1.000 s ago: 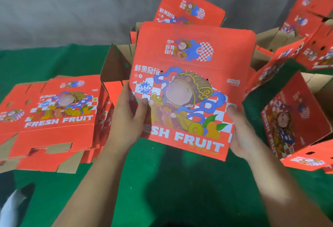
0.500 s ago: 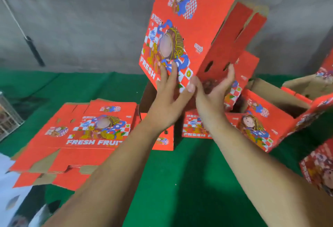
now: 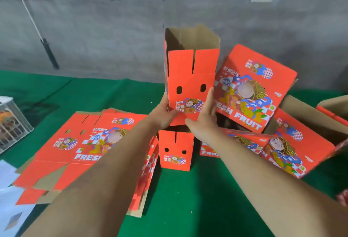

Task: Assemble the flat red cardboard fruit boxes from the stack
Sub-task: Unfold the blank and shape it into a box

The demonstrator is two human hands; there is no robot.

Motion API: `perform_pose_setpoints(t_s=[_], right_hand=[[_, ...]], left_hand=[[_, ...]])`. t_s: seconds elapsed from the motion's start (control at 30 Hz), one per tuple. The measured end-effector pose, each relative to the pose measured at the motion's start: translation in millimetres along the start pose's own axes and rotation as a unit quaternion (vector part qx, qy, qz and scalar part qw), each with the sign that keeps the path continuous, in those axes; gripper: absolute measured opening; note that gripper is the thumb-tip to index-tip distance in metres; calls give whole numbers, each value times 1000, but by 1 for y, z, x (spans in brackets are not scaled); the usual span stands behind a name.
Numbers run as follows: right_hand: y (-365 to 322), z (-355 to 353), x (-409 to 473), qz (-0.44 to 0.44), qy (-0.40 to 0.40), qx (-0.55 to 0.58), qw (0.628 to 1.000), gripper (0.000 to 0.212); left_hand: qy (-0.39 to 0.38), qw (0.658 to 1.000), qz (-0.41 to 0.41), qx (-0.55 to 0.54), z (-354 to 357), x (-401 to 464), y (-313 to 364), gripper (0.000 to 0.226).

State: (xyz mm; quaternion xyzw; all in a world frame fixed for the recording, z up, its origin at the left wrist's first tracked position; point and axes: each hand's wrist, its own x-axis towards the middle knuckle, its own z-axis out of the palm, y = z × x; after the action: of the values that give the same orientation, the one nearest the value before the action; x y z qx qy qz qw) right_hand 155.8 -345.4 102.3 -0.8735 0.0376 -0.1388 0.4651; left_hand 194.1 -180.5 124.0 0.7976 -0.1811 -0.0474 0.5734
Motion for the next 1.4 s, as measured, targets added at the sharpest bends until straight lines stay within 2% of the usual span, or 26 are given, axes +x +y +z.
perform_pose_setpoints(t_s=[0.07, 0.13, 0.23, 0.3, 0.33, 0.4, 0.5, 0.57, 0.67, 0.7, 0.77, 0.83, 0.87, 0.93, 1.0, 1.07, 1.13, 1.17, 1.27, 1.33, 1.4], right_hand=[[-4, 3, -2, 38, 36, 21, 998, 118], [-8, 6, -8, 50, 81, 64, 993, 108], [-13, 11, -24, -8, 114, 79, 990, 95], [-14, 16, -38, -56, 105, 73, 990, 91], [-15, 19, -45, -75, 99, 66, 990, 89], [-15, 31, -58, -98, 90, 44, 990, 85], [-11, 58, -73, -105, 64, 6, 992, 74], [-8, 81, -81, -82, -5, 18, 996, 62], [-10, 124, -96, 3, -128, 63, 990, 46], [-11, 139, -104, 34, -163, 72, 983, 43], [-11, 167, -119, 68, -237, 48, 968, 49], [-9, 189, -132, 66, -315, -4, 947, 68], [-7, 198, -136, 75, -342, -19, 936, 79], [-6, 215, -143, 134, -341, -11, 930, 95], [-9, 227, -144, 239, -249, 43, 938, 97], [-8, 237, -141, 309, -171, 73, 933, 75], [-6, 239, -136, 293, -159, 16, 943, 47], [-5, 238, -134, 280, -160, 21, 946, 39], [-8, 235, -125, 280, -168, 146, 934, 24], [-12, 228, -117, 276, -159, 203, 926, 12], [-15, 213, -110, 261, -161, 261, 916, 6]], left_hand=[[26, 999, -19, -11, 9, 2, 5, 69], [128, 990, -47, 42, 20, 0, 6, 66], [286, 955, -20, 73, 37, -17, 2, 73], [373, 927, 25, 9, 49, -31, -1, 55], [383, 922, 38, -36, 53, -39, -4, 43], [352, 931, 32, -89, 59, -53, -12, 24], [323, 938, -8, -127, 55, -80, -32, 19], [323, 934, -52, -146, 46, -100, -48, 20], [345, 925, -118, -107, 24, -132, -77, 21], [349, 923, -142, -74, 12, -142, -91, 21], [322, 916, -228, 73, -11, -162, -120, 39], [234, 880, -349, 223, -30, -184, -147, 49], [179, 868, -382, 264, -37, -194, -159, 49], [90, 865, -373, 324, -45, -211, -180, 49], [51, 867, -340, 360, -48, -225, -191, 59], [66, 874, -327, 353, -48, -235, -196, 64], [123, 887, -323, 307, -49, -242, -194, 58], [171, 888, -322, 281, -50, -244, -191, 54], [301, 881, -310, 193, -59, -247, -181, 45], [334, 886, -289, 139, -67, -247, -176, 46], [360, 882, -270, 142, -72, -248, -174, 51]])
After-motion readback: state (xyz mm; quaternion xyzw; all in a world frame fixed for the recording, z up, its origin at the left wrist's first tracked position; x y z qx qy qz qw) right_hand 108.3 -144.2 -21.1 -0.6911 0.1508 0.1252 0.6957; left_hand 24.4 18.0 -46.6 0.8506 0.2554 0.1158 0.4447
